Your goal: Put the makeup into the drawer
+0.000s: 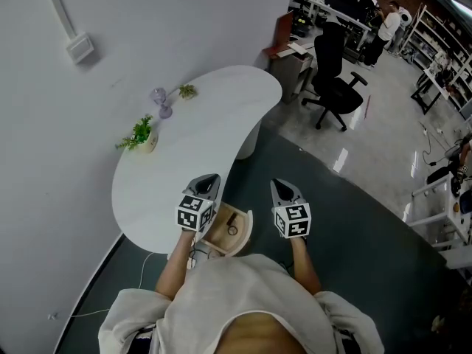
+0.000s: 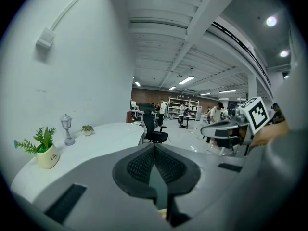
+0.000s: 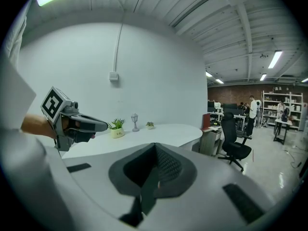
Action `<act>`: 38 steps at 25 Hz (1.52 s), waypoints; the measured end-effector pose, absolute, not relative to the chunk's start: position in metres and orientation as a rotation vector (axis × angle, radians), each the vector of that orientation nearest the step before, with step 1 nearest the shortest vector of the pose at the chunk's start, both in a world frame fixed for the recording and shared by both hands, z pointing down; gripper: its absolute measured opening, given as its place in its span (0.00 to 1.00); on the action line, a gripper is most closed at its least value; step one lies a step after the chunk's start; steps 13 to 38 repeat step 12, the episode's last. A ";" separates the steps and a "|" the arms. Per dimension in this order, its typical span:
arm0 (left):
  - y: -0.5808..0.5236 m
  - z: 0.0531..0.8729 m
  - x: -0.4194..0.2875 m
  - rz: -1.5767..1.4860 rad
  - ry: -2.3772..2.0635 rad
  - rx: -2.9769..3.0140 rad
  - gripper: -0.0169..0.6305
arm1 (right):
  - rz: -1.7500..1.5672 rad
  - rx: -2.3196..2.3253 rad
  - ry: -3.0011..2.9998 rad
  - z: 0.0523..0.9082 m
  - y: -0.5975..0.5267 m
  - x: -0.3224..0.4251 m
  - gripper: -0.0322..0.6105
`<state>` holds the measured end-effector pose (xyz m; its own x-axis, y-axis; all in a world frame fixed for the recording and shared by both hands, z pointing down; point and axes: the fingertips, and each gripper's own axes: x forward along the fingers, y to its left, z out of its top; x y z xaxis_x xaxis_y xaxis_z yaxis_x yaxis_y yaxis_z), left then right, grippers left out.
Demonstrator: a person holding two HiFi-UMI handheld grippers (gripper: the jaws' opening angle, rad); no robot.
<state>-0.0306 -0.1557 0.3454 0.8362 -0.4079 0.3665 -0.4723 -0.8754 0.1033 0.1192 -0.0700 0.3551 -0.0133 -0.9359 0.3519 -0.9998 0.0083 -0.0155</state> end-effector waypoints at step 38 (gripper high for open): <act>-0.165 0.344 -0.035 0.492 -0.689 2.829 0.04 | 0.402 2.048 -2.046 0.354 -0.081 0.119 0.05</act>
